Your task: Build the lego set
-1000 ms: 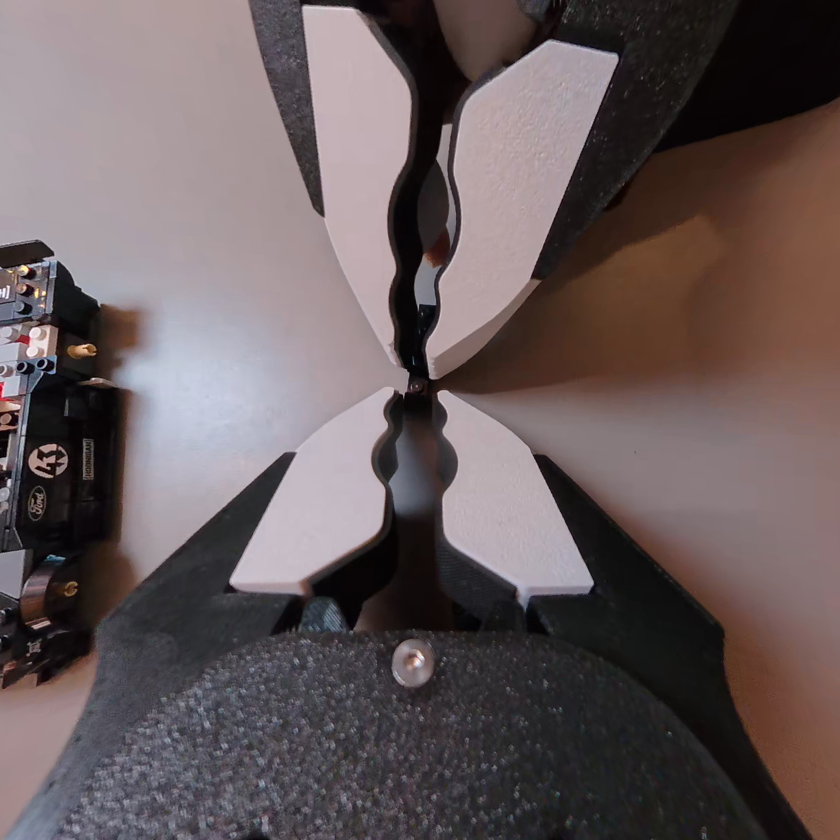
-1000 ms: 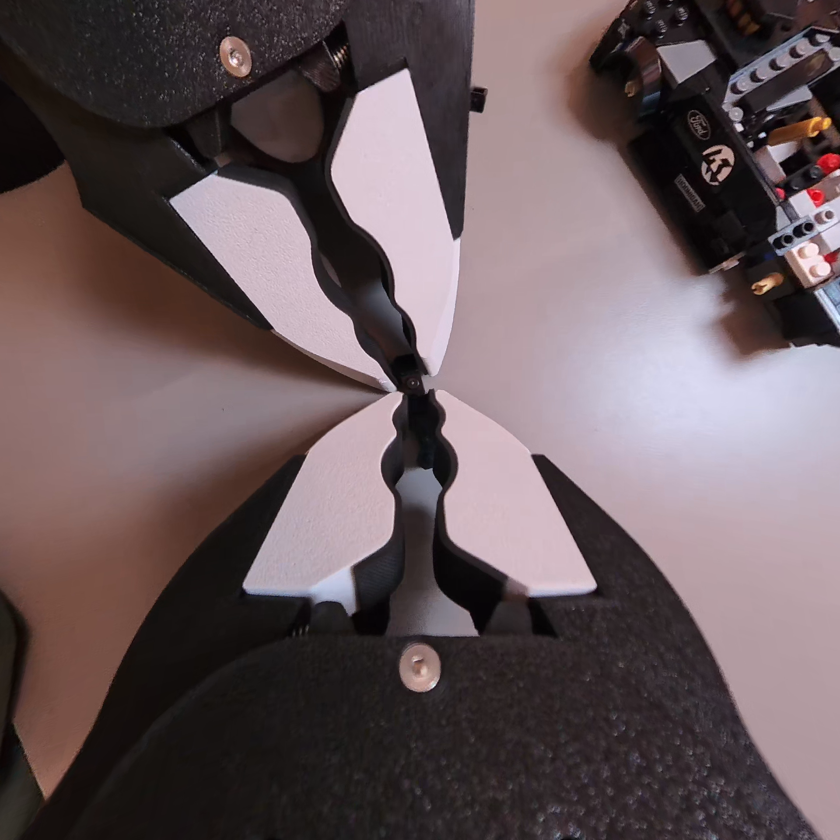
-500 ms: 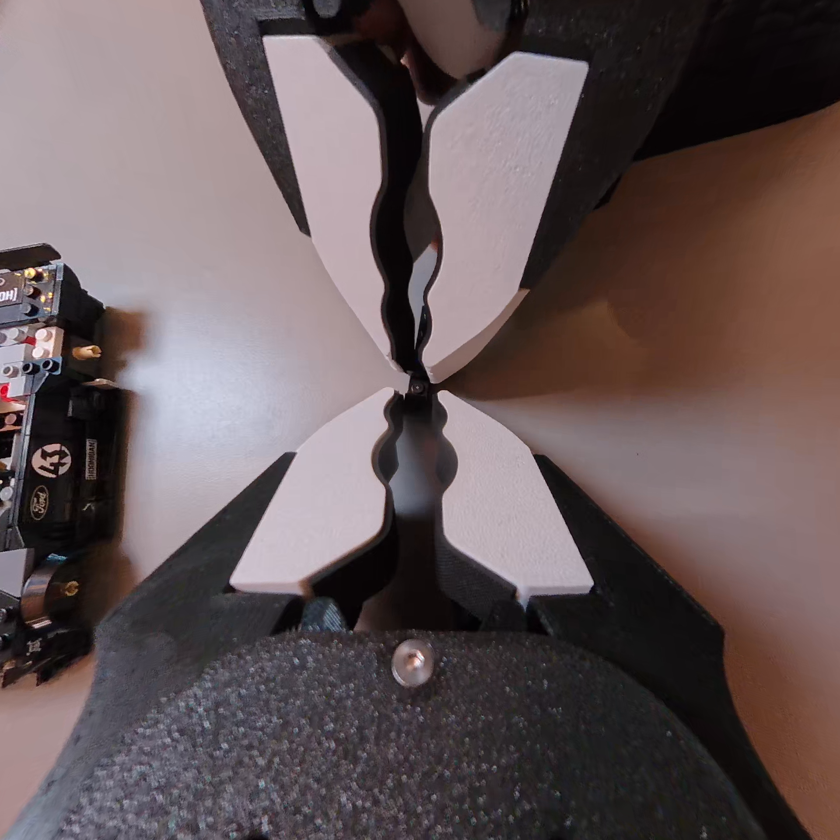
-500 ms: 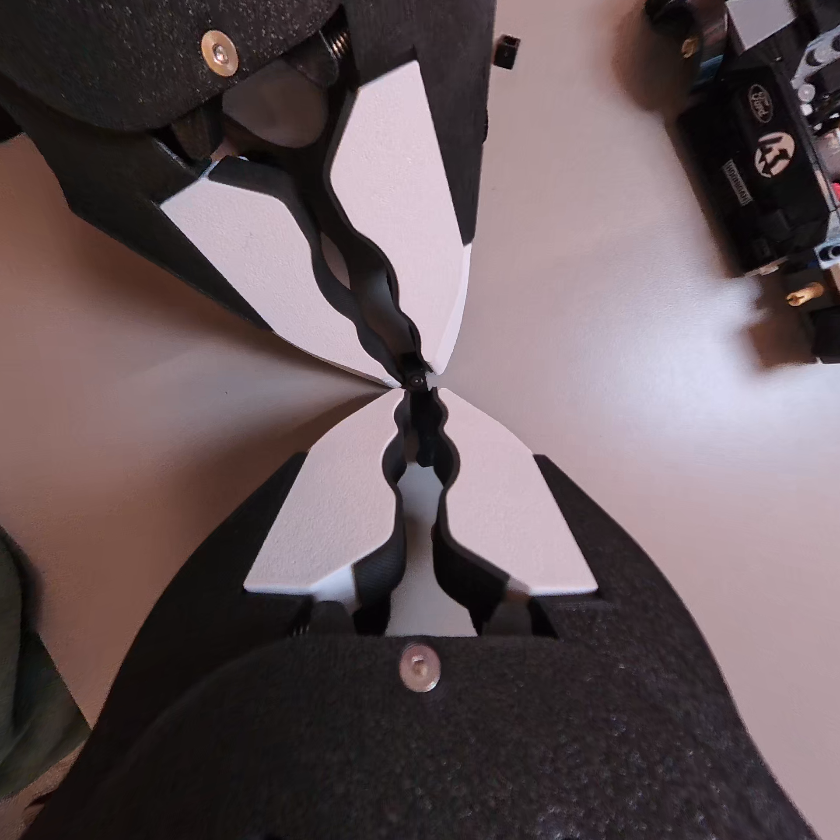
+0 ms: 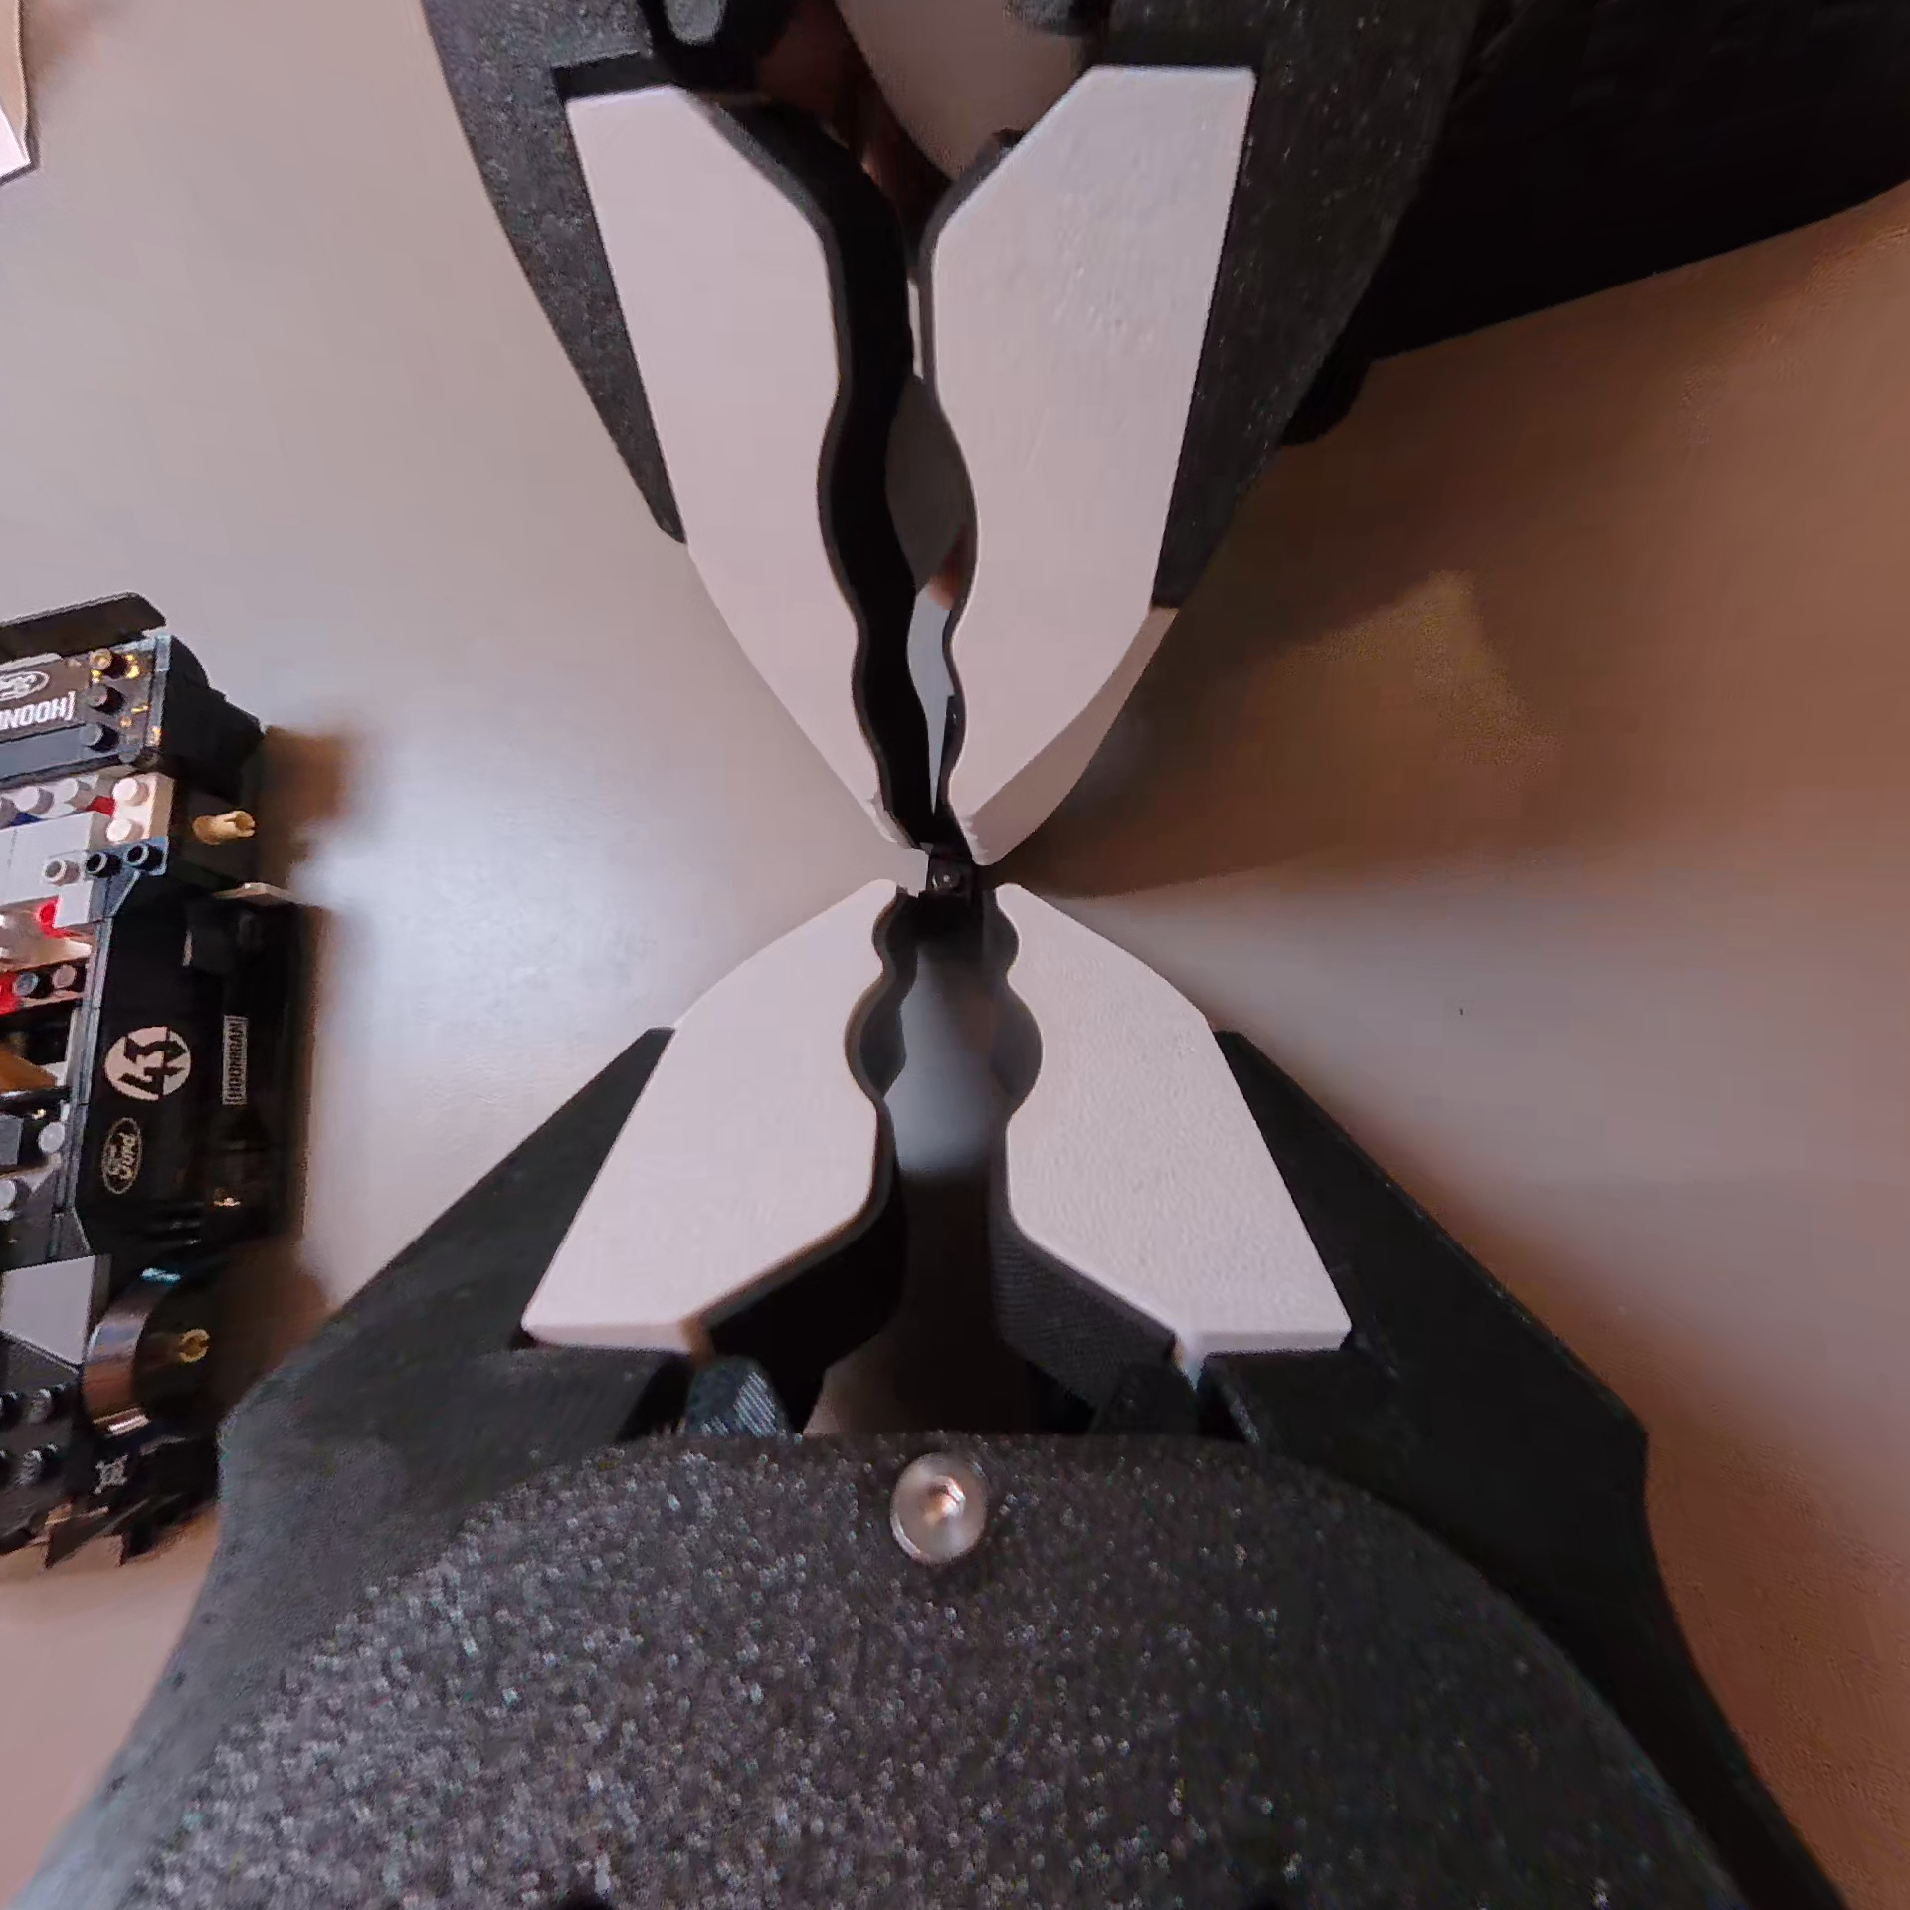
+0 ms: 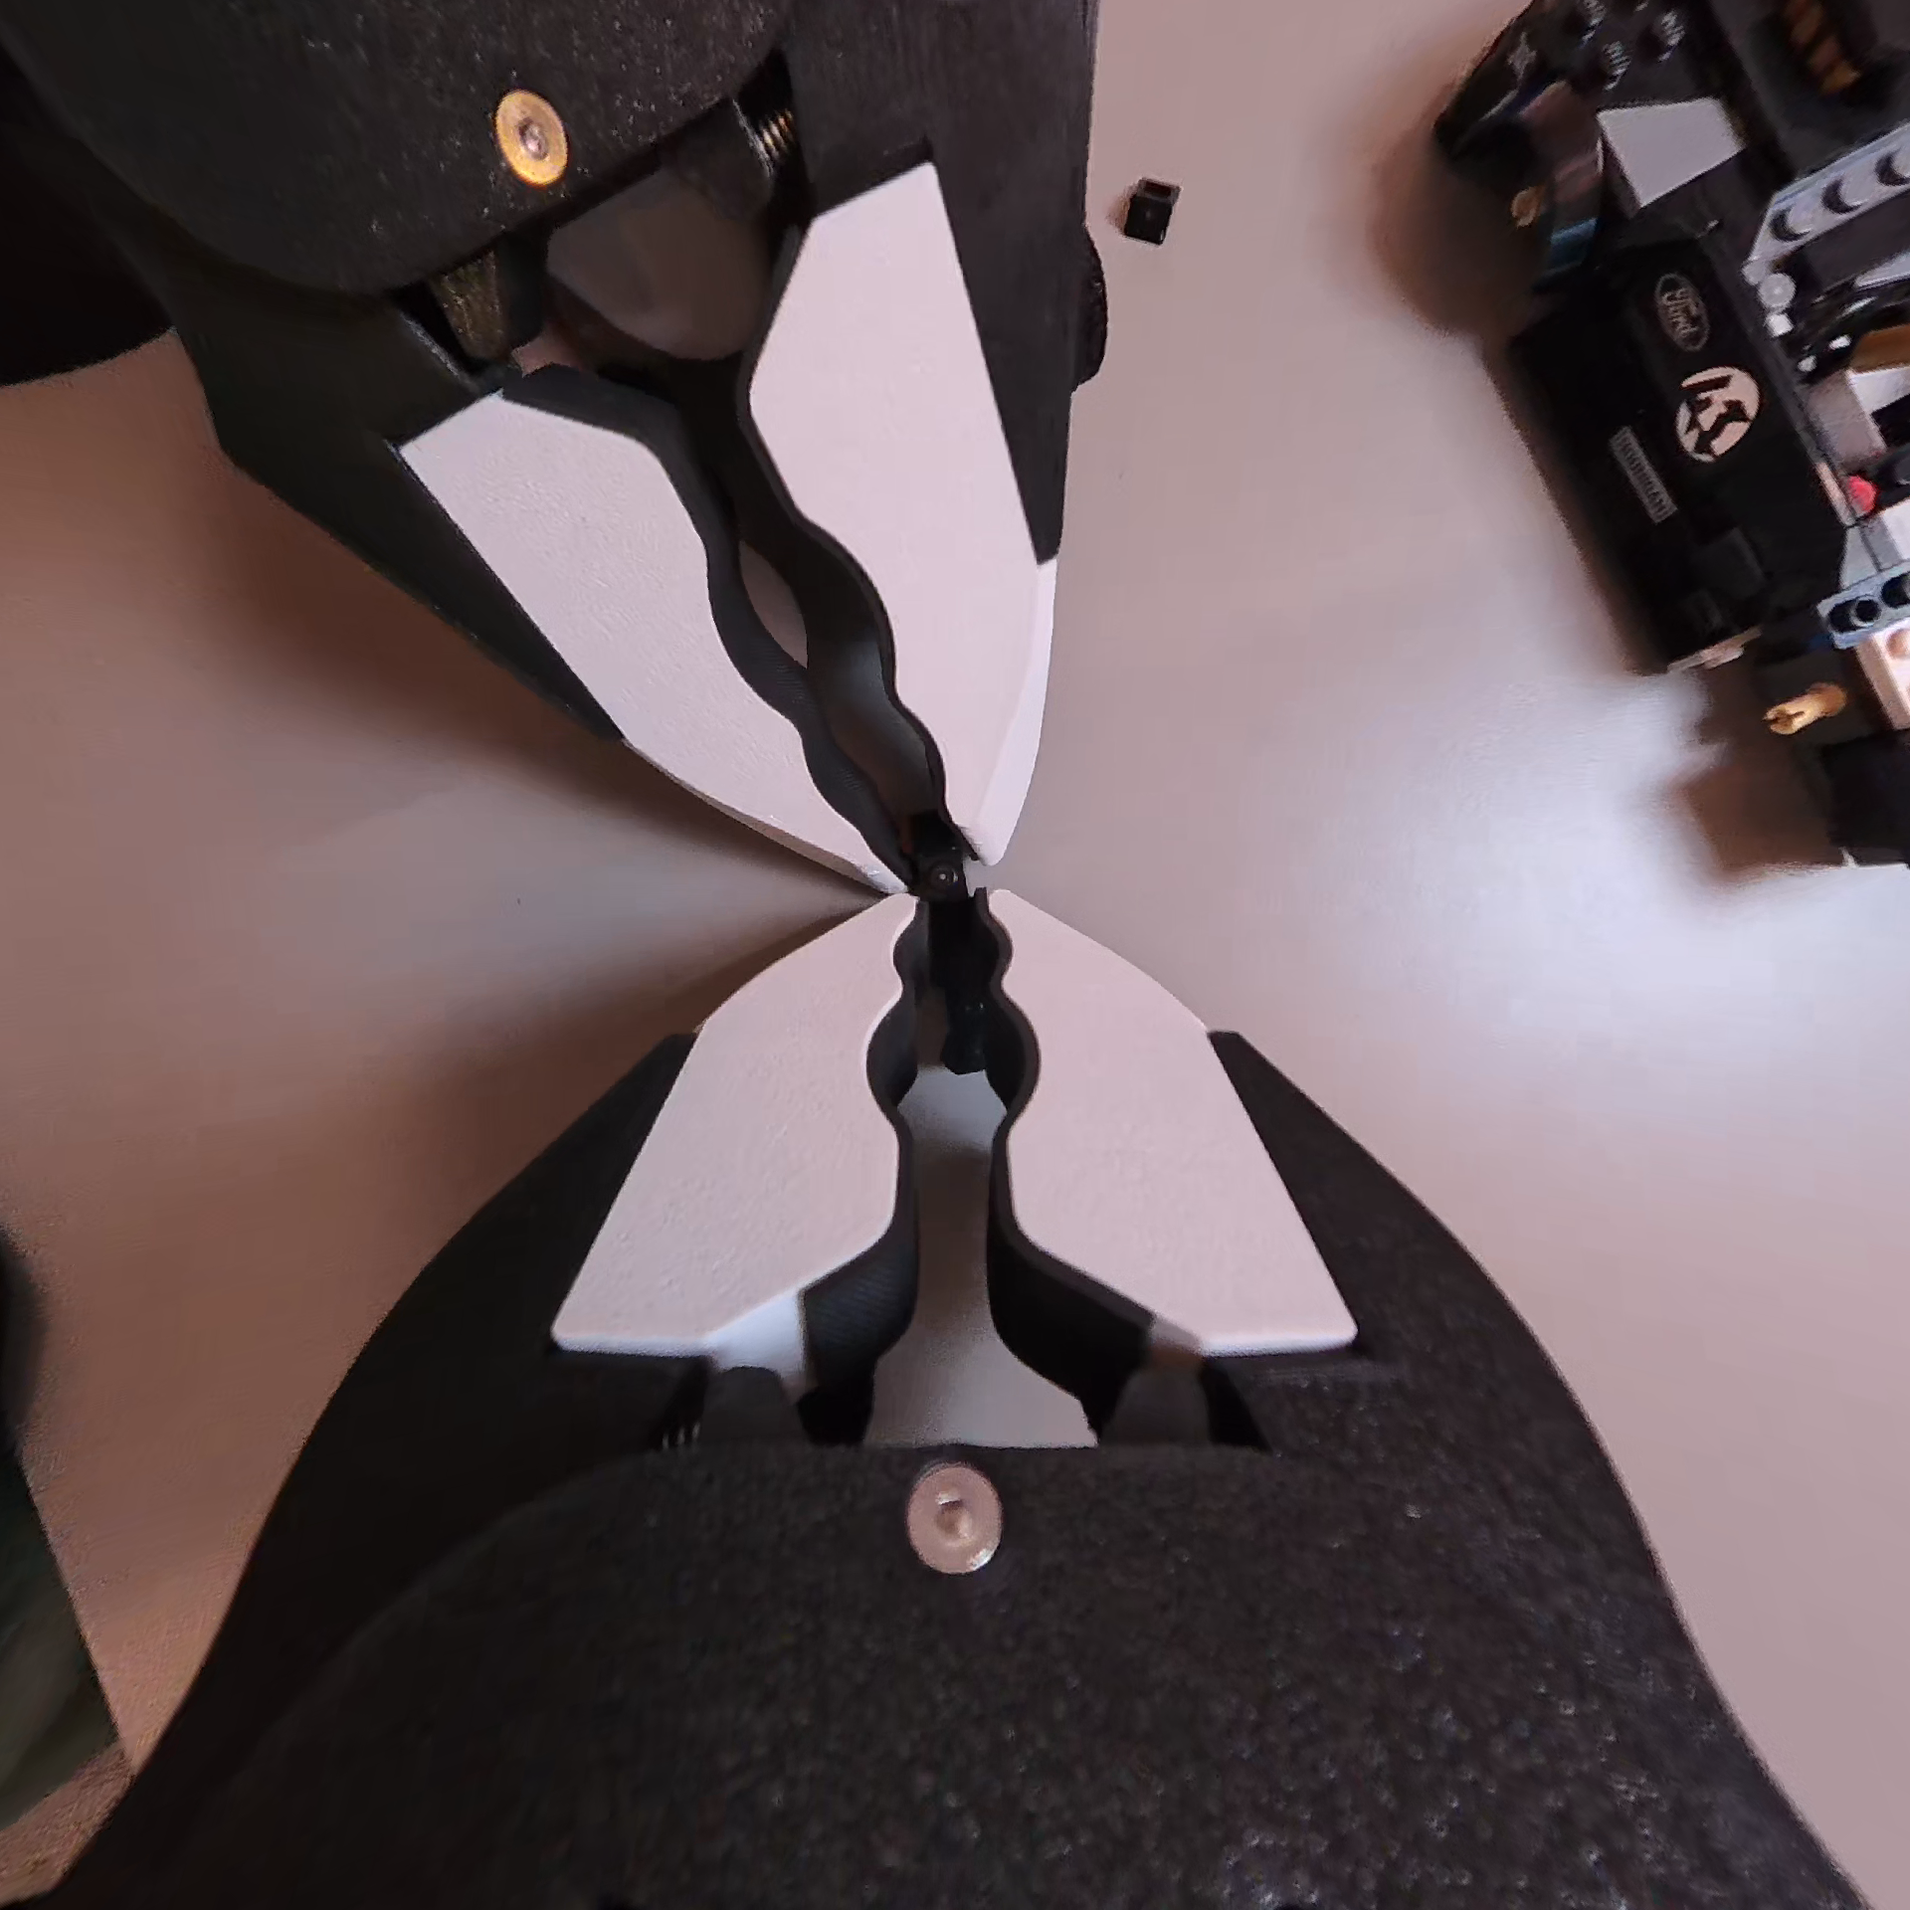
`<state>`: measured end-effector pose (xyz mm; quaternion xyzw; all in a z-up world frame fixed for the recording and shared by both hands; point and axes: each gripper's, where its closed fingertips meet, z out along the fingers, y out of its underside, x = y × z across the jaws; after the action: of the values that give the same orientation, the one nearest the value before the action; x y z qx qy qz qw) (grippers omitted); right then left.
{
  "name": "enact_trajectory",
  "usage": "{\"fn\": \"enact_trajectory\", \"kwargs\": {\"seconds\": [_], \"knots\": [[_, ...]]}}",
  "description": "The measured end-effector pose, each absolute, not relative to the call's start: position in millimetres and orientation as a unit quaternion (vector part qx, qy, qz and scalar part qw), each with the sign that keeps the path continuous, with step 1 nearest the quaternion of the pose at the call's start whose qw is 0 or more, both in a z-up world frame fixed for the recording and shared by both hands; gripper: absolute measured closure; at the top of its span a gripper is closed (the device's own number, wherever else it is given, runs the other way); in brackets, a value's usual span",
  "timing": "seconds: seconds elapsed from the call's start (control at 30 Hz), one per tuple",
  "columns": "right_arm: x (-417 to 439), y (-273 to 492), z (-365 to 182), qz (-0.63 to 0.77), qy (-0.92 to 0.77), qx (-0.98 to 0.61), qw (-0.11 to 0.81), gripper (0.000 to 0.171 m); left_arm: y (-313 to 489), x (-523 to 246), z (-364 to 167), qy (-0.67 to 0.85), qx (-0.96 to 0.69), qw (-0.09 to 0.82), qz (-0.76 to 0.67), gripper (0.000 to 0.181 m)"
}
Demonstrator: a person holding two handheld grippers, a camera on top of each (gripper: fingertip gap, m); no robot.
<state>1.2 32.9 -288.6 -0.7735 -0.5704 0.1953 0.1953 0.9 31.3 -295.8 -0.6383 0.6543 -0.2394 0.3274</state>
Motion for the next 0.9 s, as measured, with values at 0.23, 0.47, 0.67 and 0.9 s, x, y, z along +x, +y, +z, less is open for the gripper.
{"fn": "enact_trajectory", "kwargs": {"seconds": [0.23,0.47,0.67,0.9], "knots": [[4.3,31.8,-283.9,0.193,-0.567,-0.758,0.258,0.153,31.7,1.0,-295.7,0.656,-0.636,0.327,-0.242,0.169],[-0.6,33.6,-283.4,0.209,-0.552,-0.762,0.266,0.163,31.4,1.0,-295.7,0.657,-0.635,0.326,-0.242,0.169],[-1.0,33.8,-284.4,0.202,-0.569,-0.752,0.264,0.164,31.2,0.8,-295.7,0.658,-0.635,0.325,-0.243,0.169],[-1.1,33.4,-285.3,0.204,-0.603,-0.725,0.265,0.164,30.9,0.8,-295.8,0.661,-0.632,0.323,-0.243,0.169]]}}
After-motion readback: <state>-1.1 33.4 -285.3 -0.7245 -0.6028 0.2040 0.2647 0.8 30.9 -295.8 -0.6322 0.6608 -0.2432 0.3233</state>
